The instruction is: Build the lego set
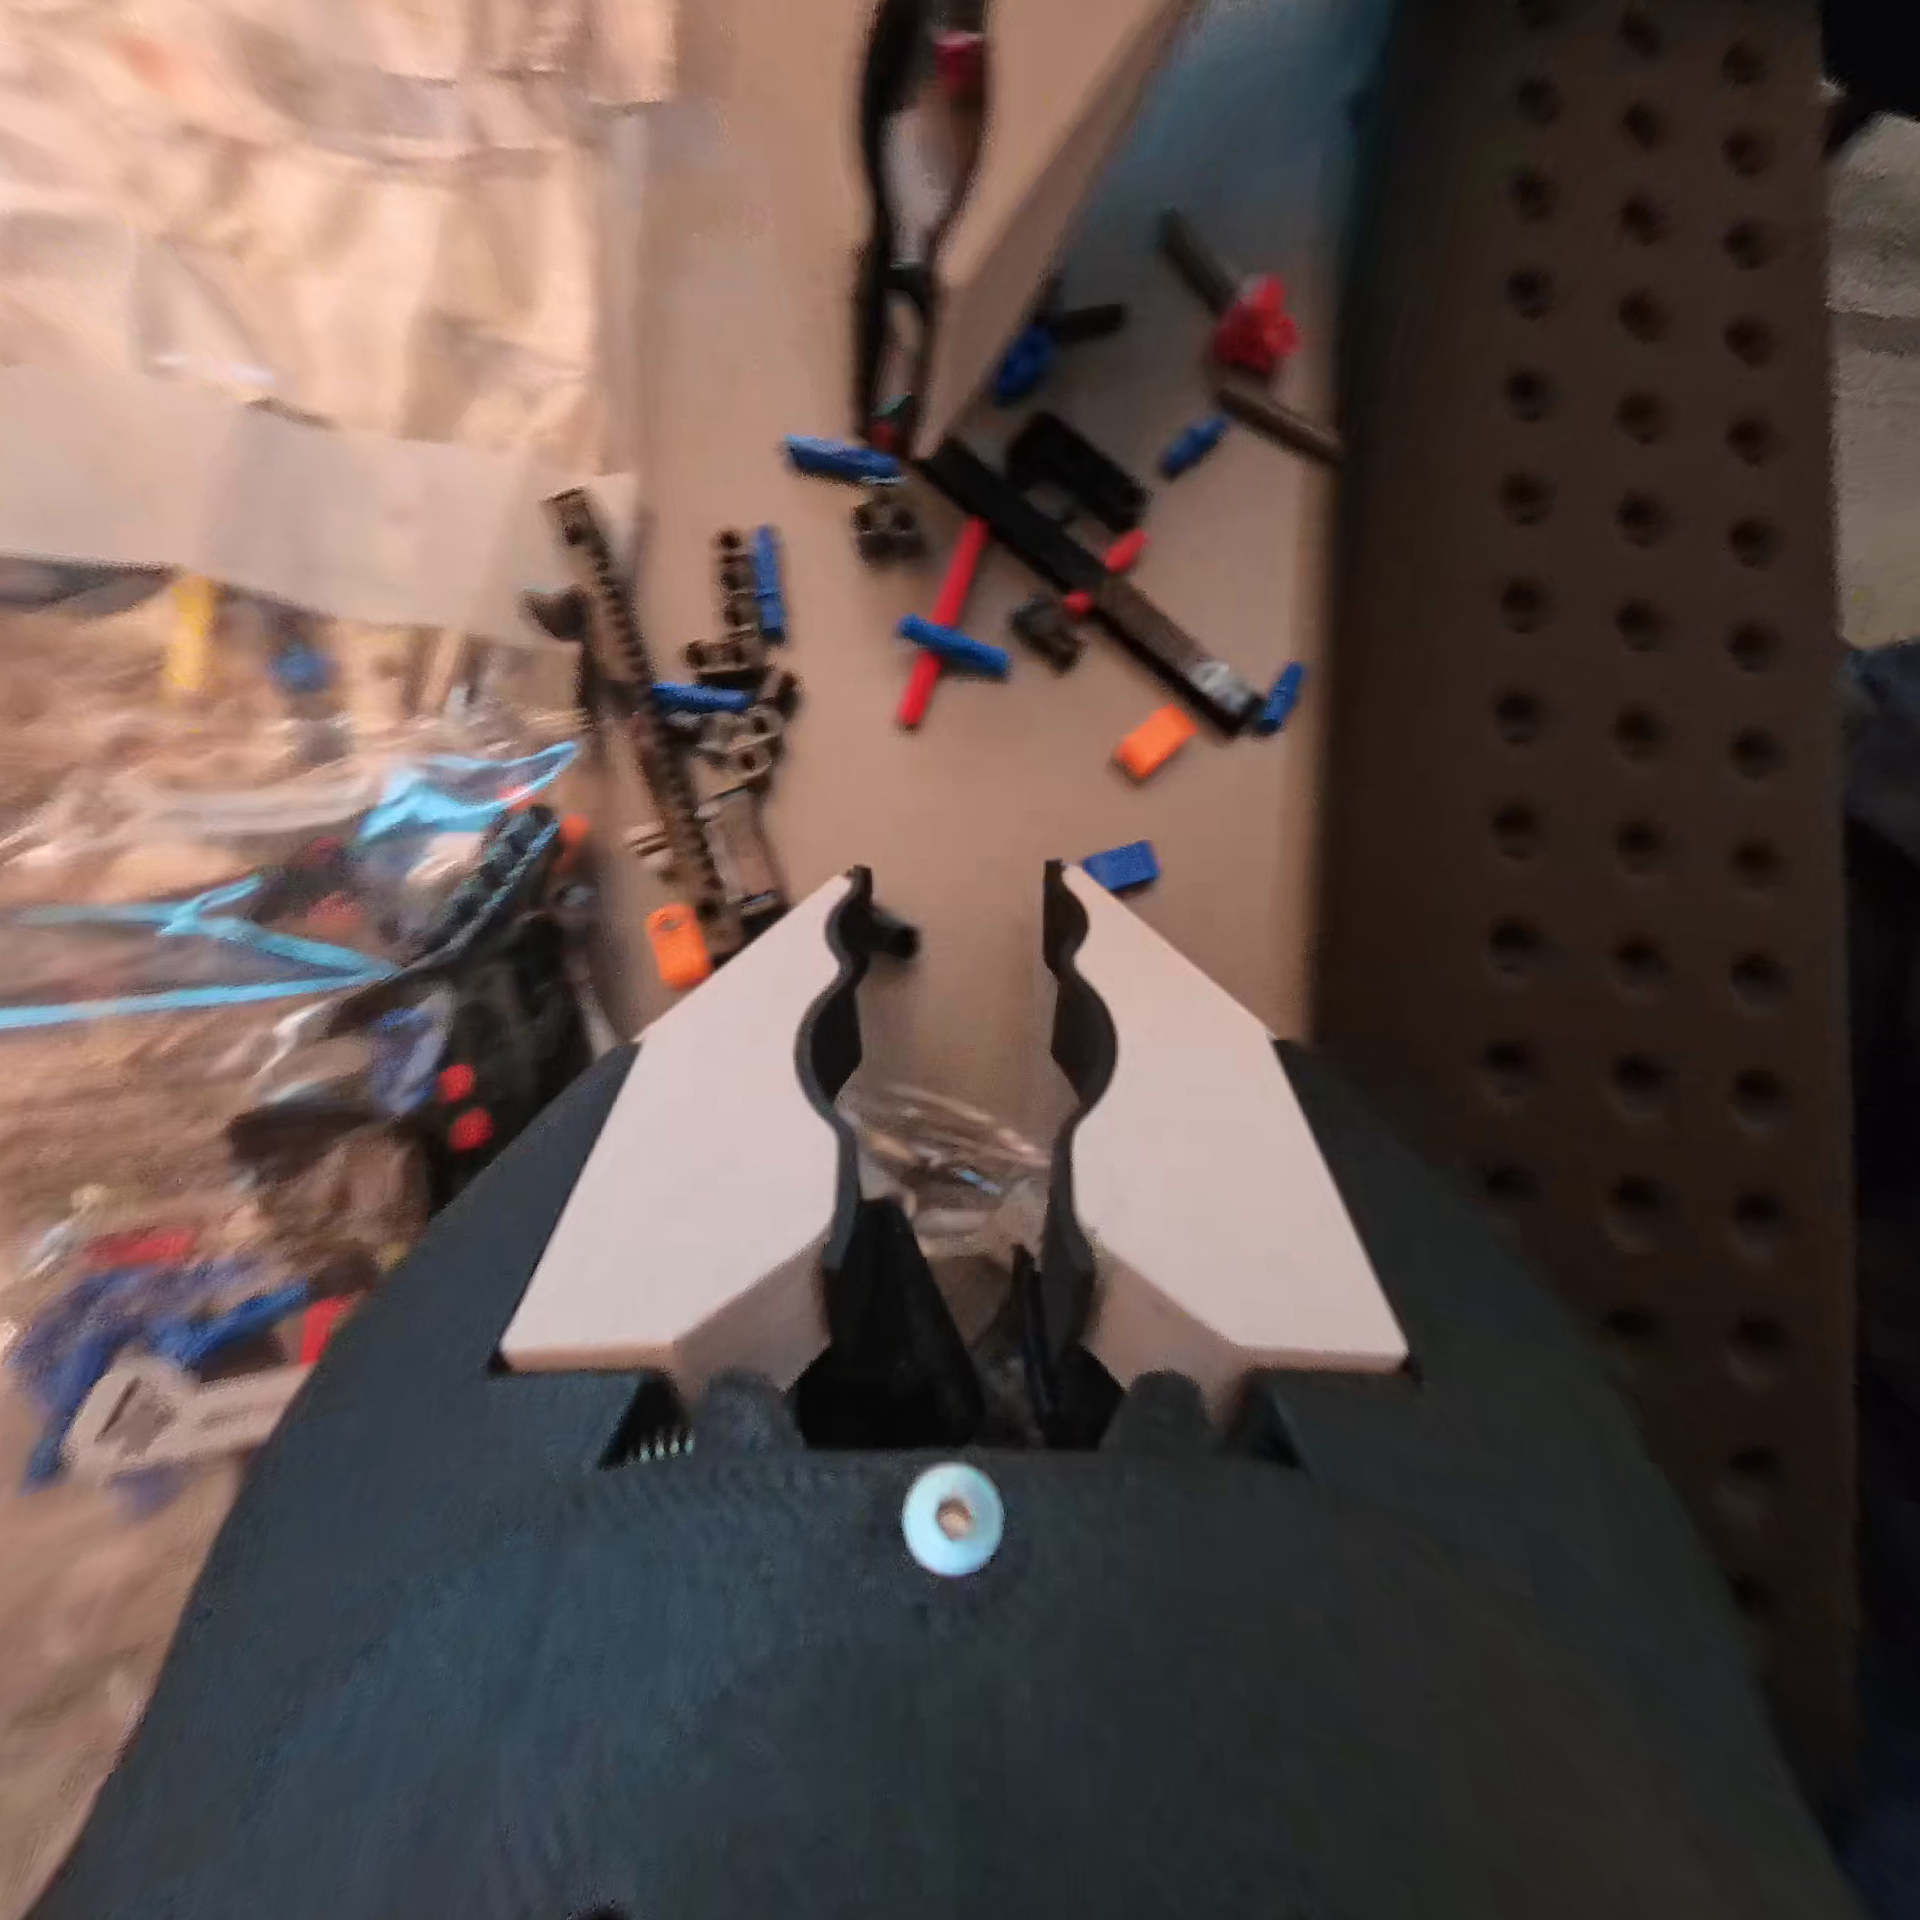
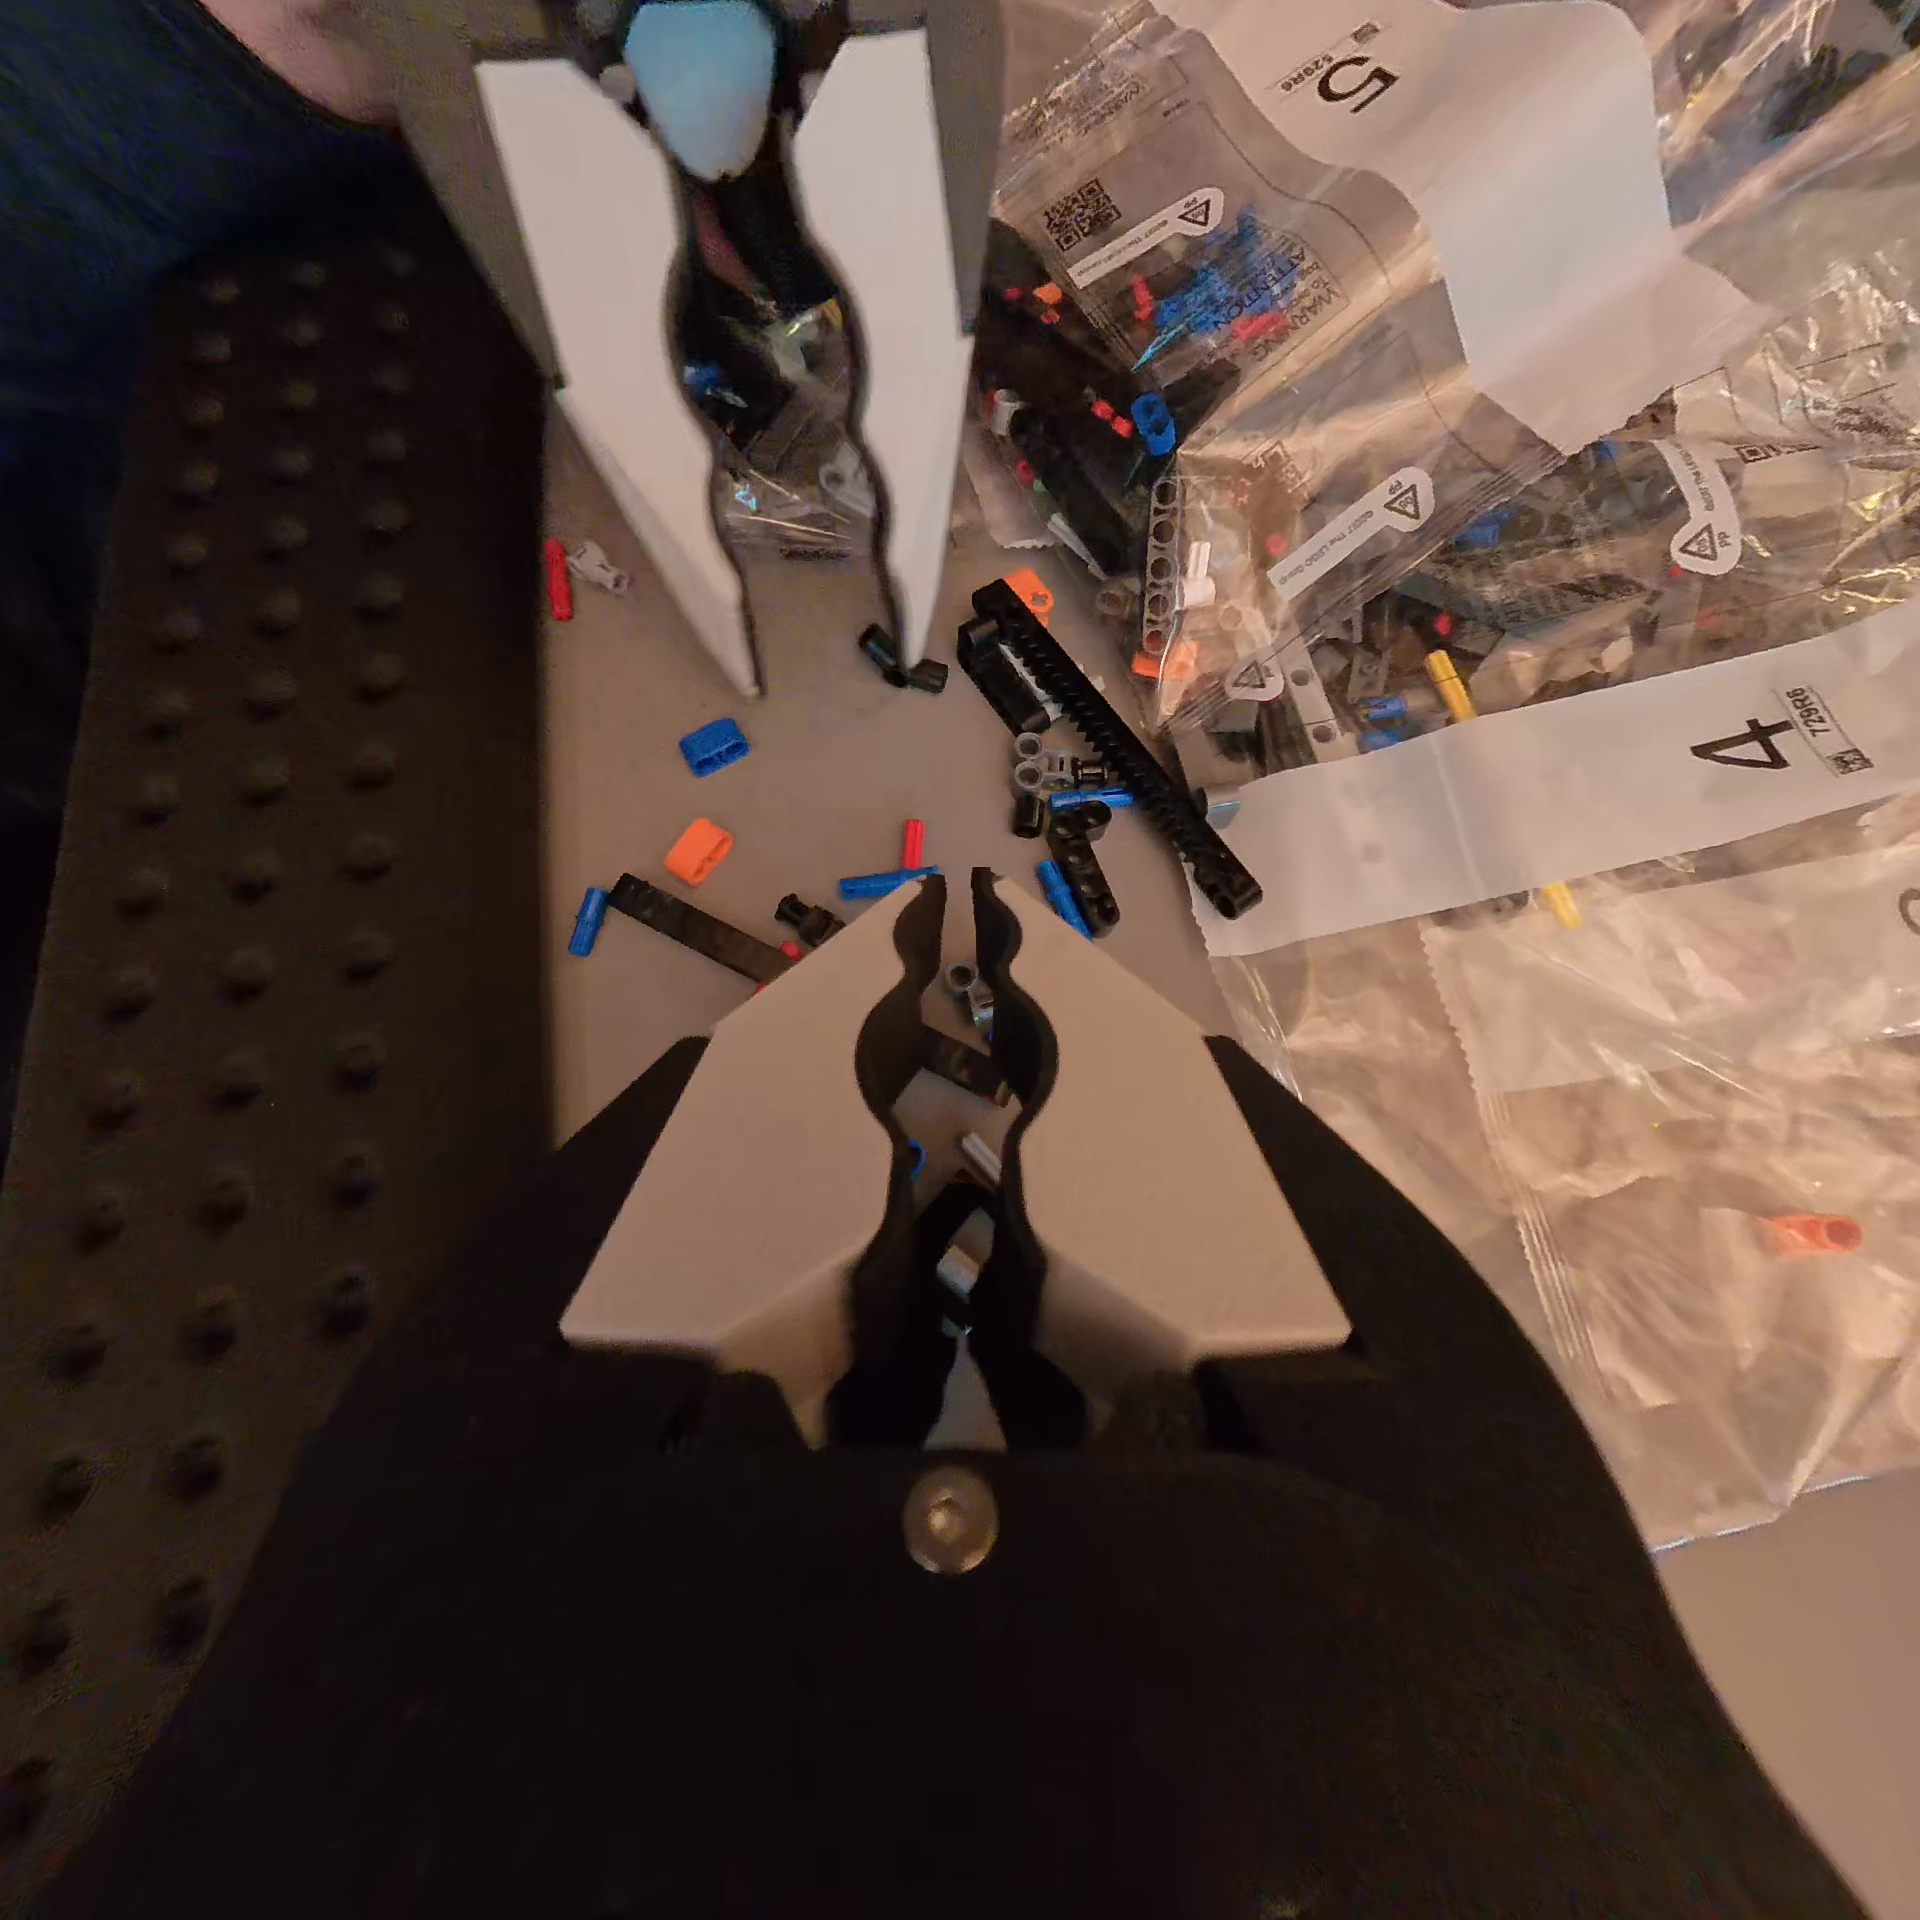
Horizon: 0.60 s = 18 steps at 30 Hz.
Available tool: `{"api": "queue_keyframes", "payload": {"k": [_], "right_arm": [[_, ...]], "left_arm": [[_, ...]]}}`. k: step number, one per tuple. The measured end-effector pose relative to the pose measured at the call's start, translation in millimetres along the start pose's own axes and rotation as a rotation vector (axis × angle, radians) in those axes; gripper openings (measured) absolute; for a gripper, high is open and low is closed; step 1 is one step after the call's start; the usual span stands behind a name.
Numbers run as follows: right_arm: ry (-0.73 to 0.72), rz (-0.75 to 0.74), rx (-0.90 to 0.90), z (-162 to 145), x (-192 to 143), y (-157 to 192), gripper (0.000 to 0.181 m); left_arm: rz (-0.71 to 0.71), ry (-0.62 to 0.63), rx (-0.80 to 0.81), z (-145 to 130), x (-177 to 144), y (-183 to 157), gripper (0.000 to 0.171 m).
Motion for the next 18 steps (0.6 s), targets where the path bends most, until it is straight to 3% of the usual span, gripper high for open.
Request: {"api": "queue_keyframes", "payload": {"k": [4,14,18], "right_arm": [[0.001,-0.001,0.0,0.0,0.1,-0.2,0.003],[0.018,-0.003,0.004,-2.5,2.2,-1.5,0.002],[0.025,0.0,0.008,-4.0,4.0,-2.4,0.002]], "left_arm": [[0.062,-0.005,-0.061,-4.8,-4.9,14.5,0.032],[0.035,0.067,-0.013,-9.2,6.9,7.5,0.008],[0.048,0.077,0.023,-8.3,7.9,5.9,0.007]]}}
Point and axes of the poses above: each gripper's, where its closed fingertips meet, x out along the fingers, z out of its top, y = z × x across the jaws, the point moved 4 cm from there along -x, back along the fingers
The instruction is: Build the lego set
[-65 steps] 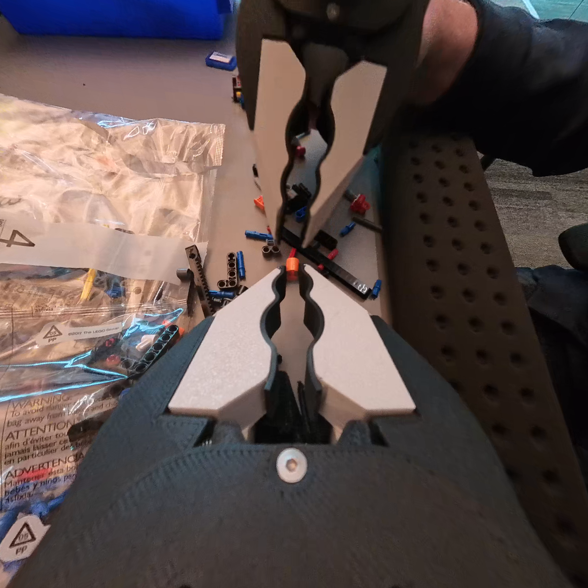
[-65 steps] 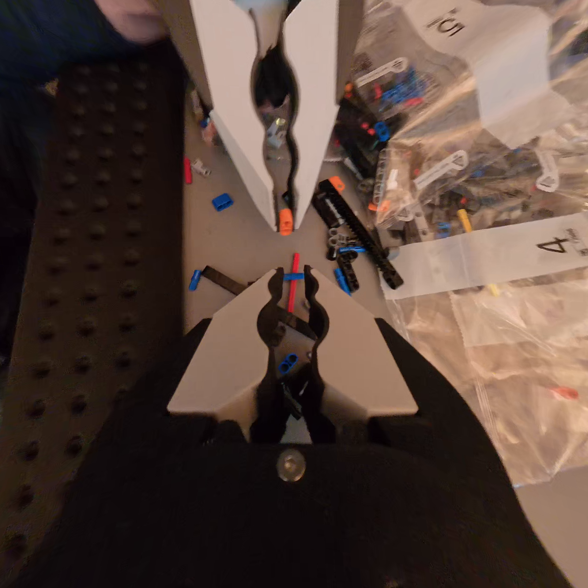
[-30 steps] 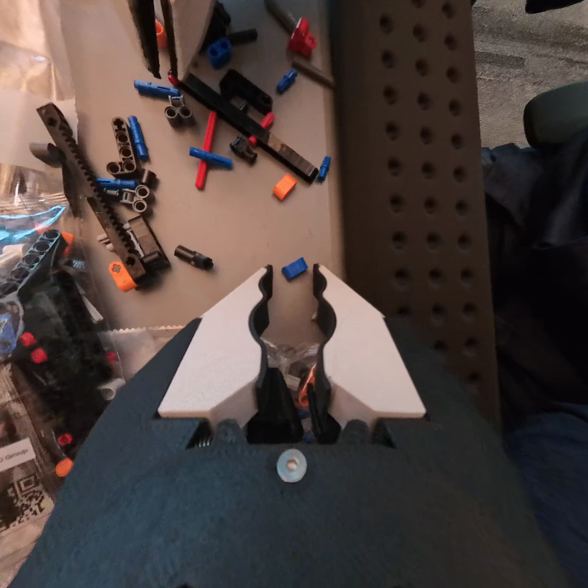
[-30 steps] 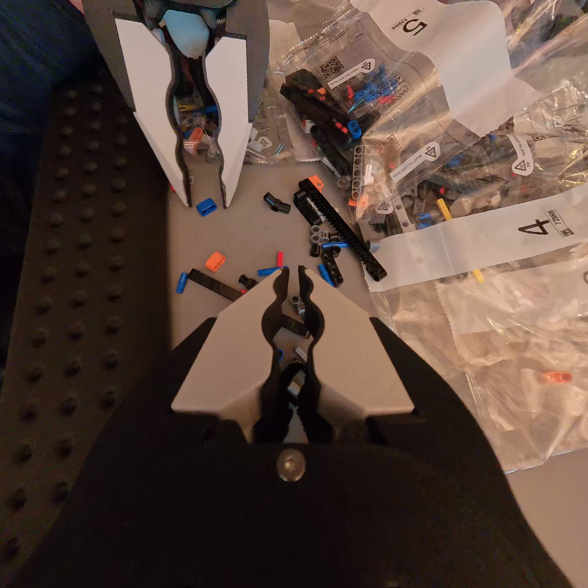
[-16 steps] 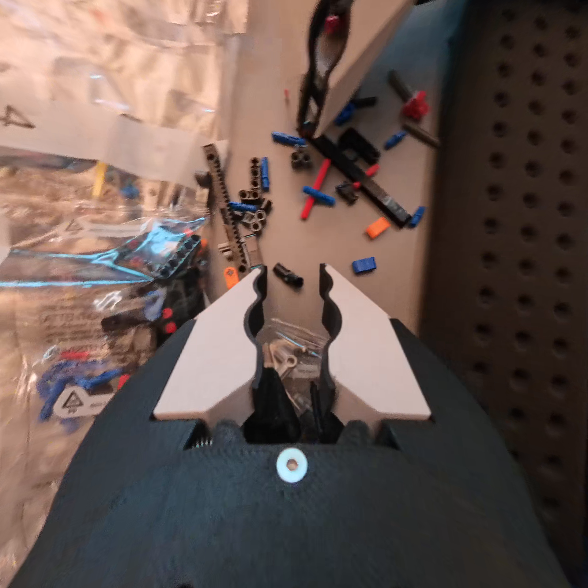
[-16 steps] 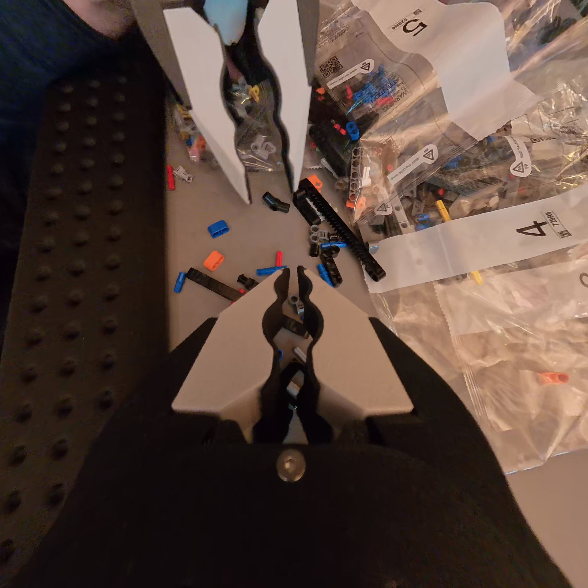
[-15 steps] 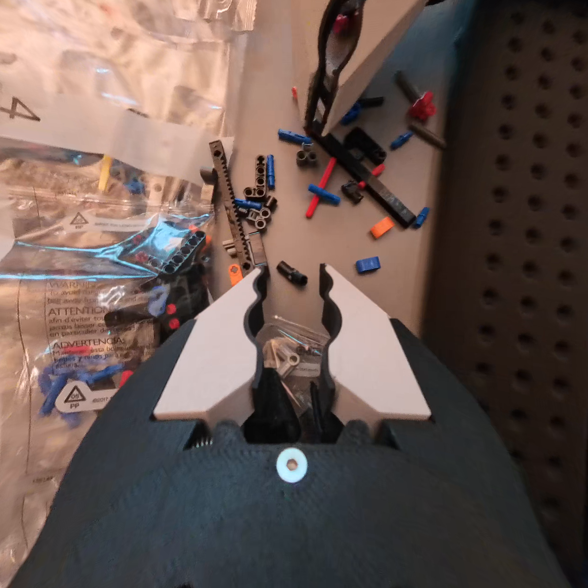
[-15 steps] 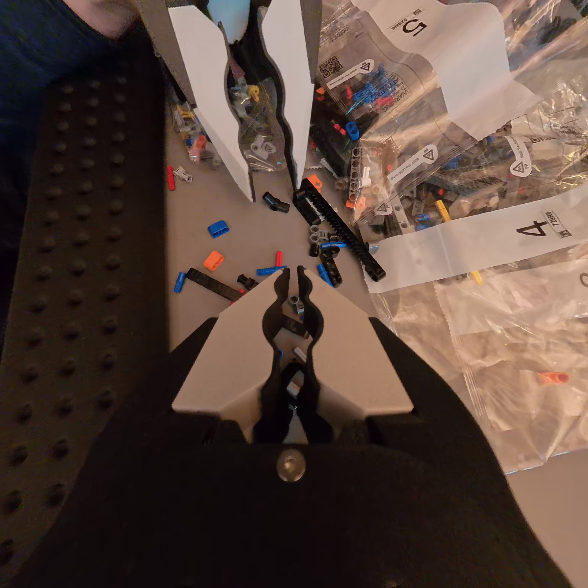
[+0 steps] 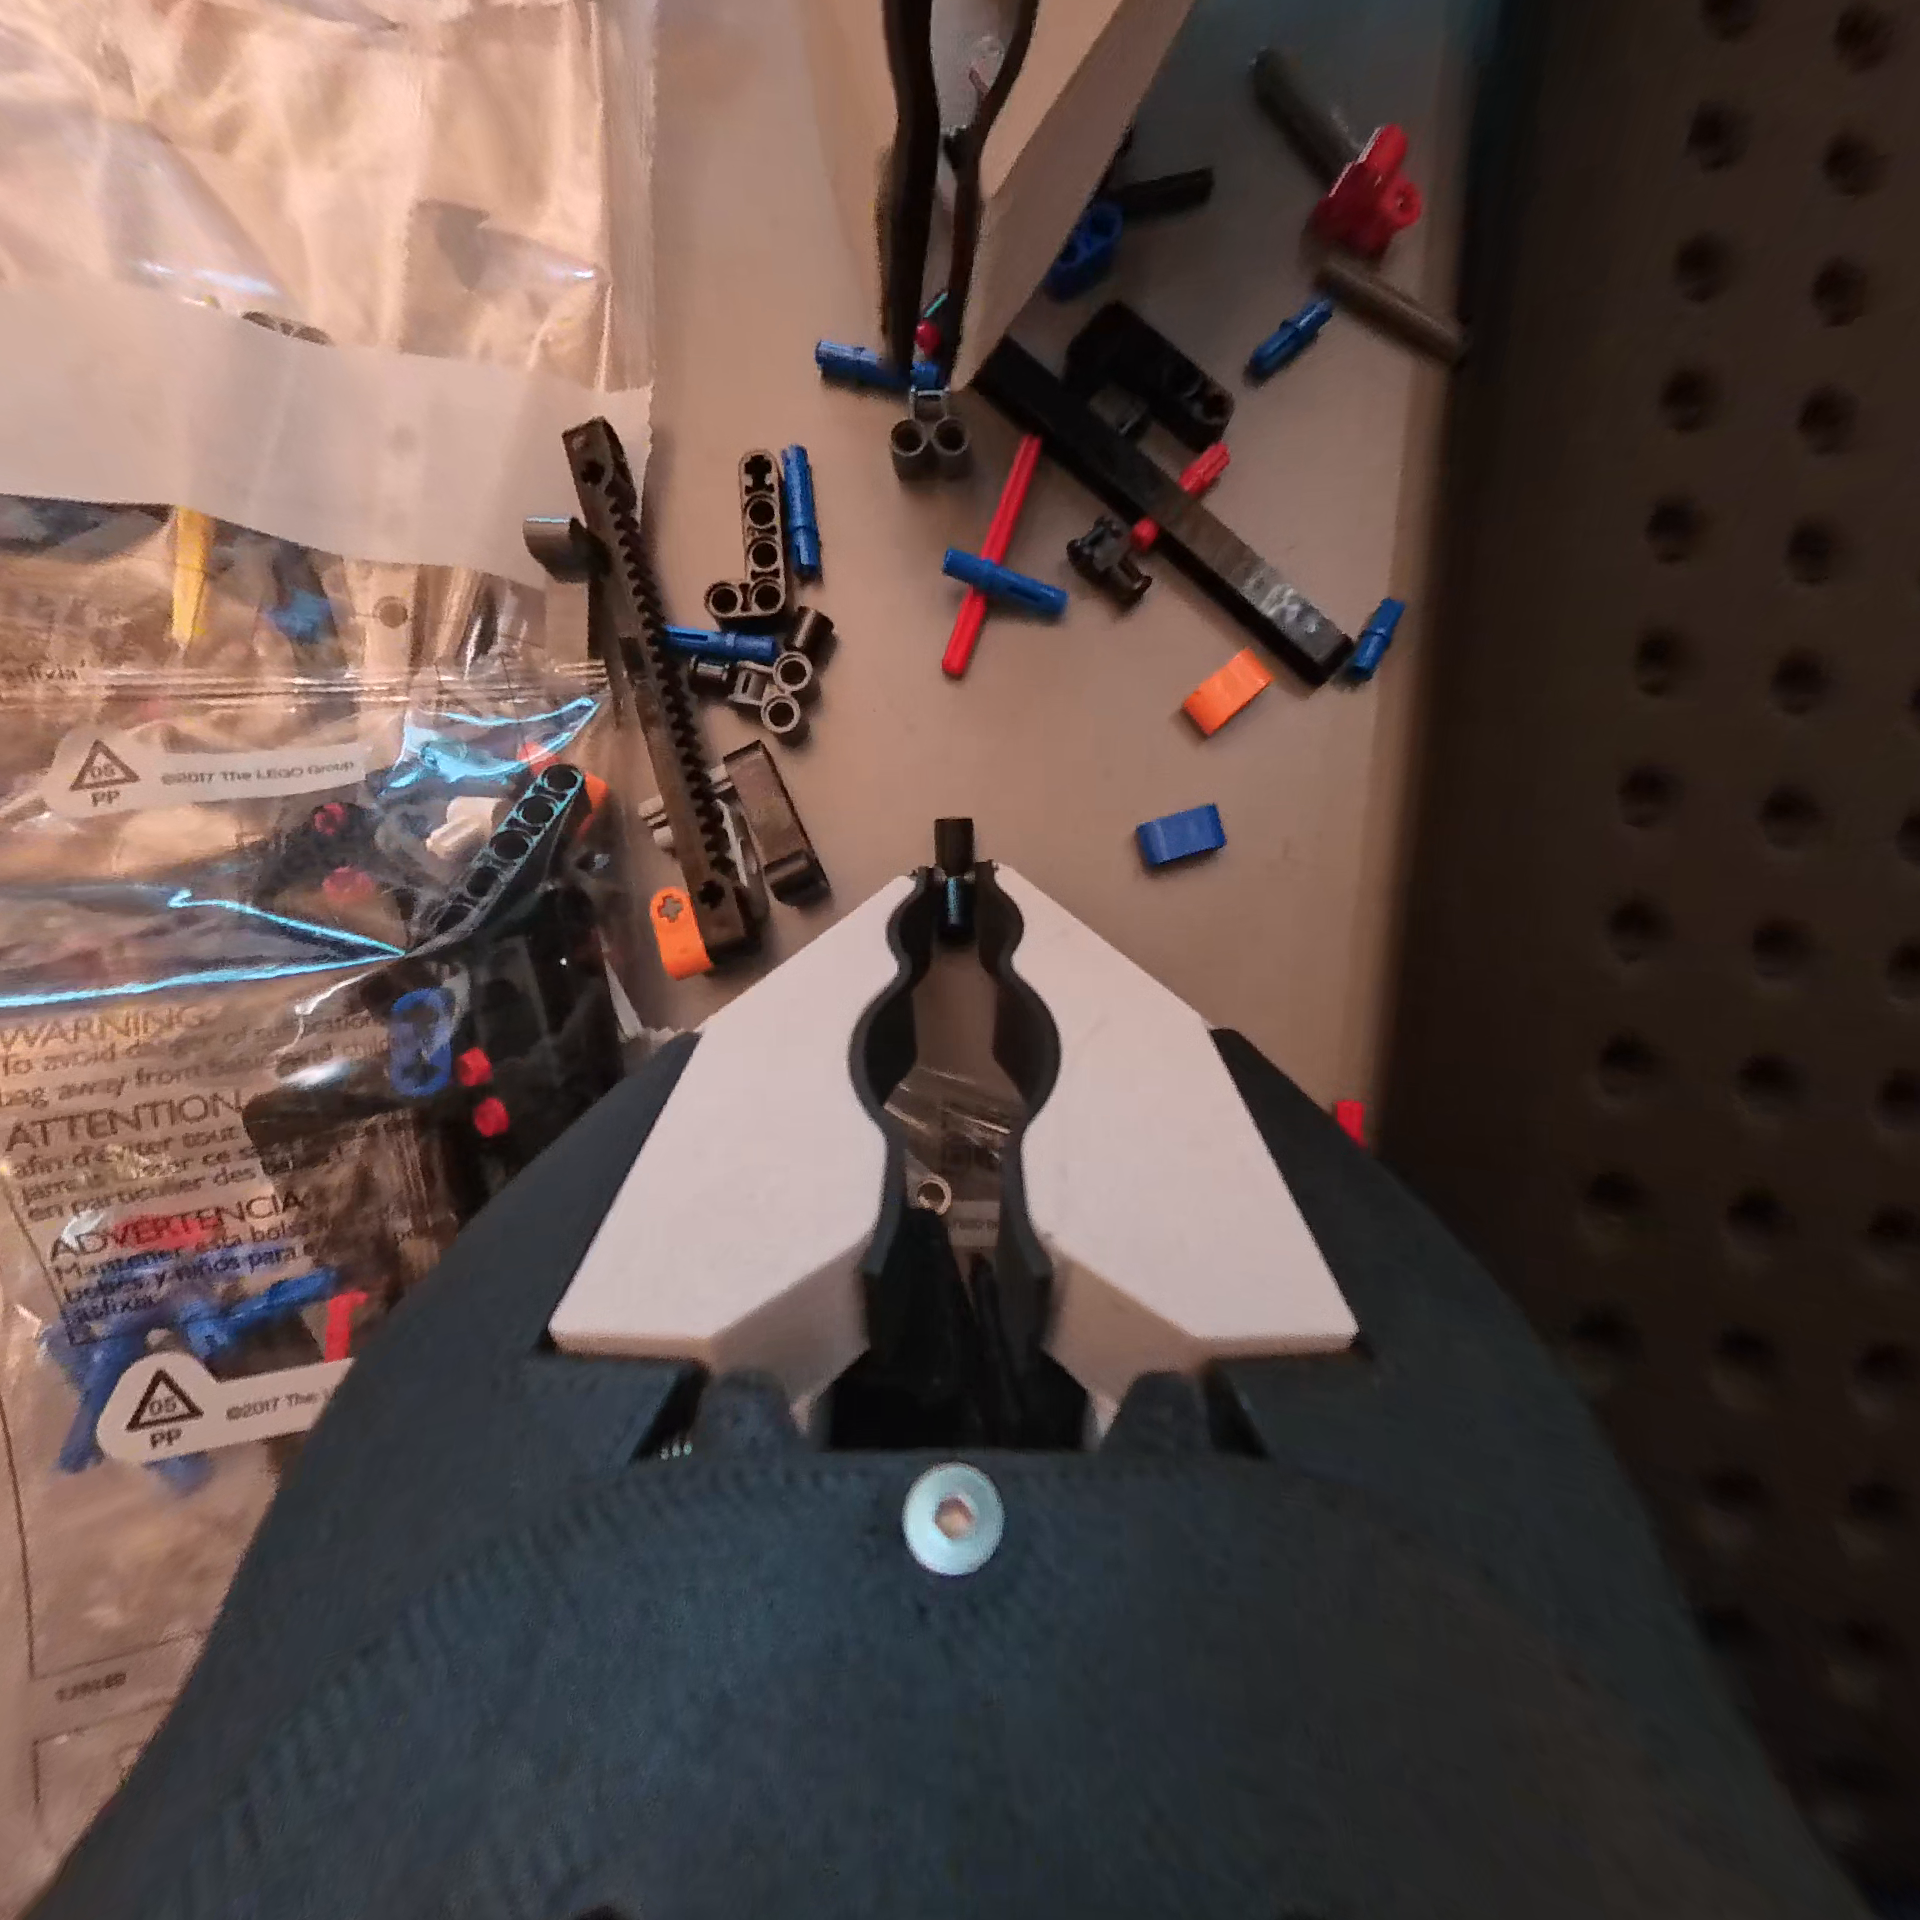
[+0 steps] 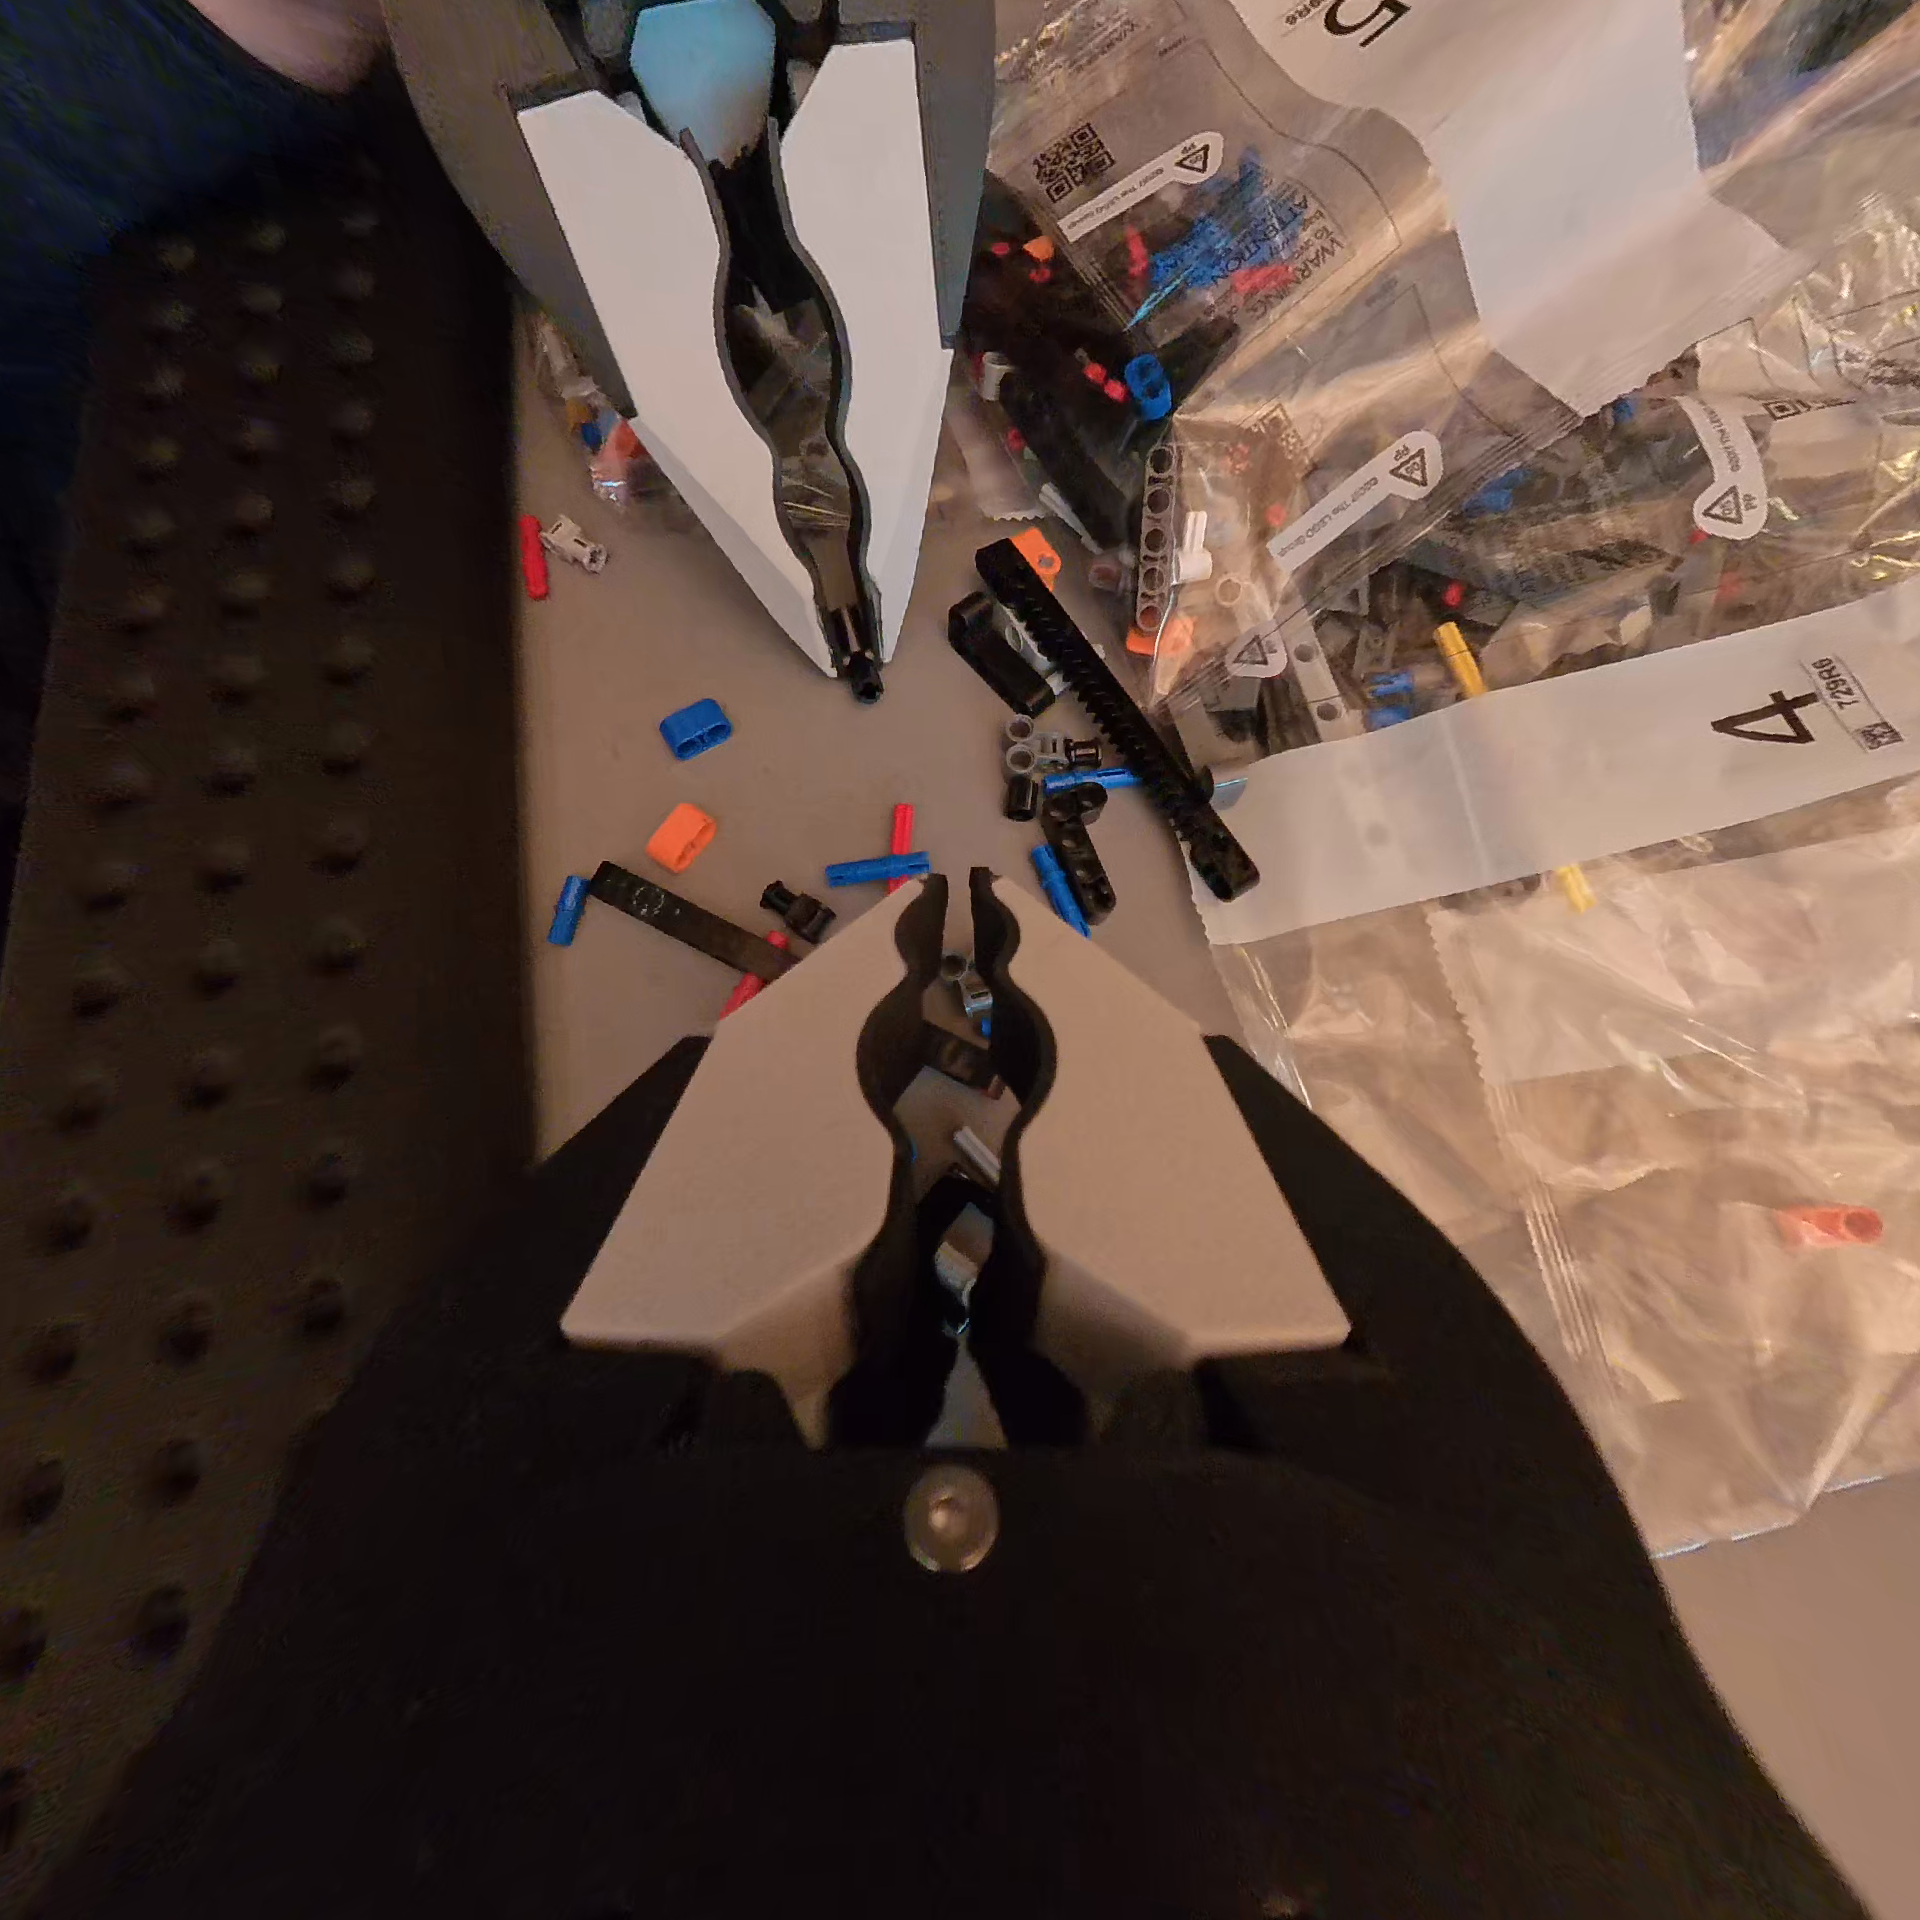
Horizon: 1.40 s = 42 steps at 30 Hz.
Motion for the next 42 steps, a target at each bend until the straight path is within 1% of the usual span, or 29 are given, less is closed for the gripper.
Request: {"api": "queue_keyframes", "payload": {"k": [2,7,11,14,32,37,42], "right_arm": [[-0.006,0.004,0.001,0.9,0.6,0.3,0.003],[-0.047,0.043,0.0,9.0,3.3,6.6,0.007],[-0.053,0.109,0.014,12.1,9.3,13.8,0.011],[-0.047,0.13,0.021,12.5,12.1,15.7,0.01],[-0.072,0.17,0.051,12.9,8.2,17.2,0.012],[-0.067,0.173,0.054,11.8,9.1,17.2,0.013],[-0.108,0.18,0.065,16.6,4.5,16.5,0.012]], "left_arm": [[0.01,-0.018,0.023,4.0,-0.8,-1.1,0.007],[0.085,-0.168,0.135,33.4,-10.9,-5.7,0.007],[0.144,-0.201,0.225,48.7,-8.5,-11.1,0.007],[0.178,-0.204,0.281,56.4,-4.9,-14.8,0.007],[0.21,-0.201,0.298,57.7,-4.3,-14.0,0.007],[0.213,-0.179,0.297,55.9,-1.3,-13.3,0.008],[0.212,-0.157,0.294,53.5,2.1,-12.5,0.008]]}}
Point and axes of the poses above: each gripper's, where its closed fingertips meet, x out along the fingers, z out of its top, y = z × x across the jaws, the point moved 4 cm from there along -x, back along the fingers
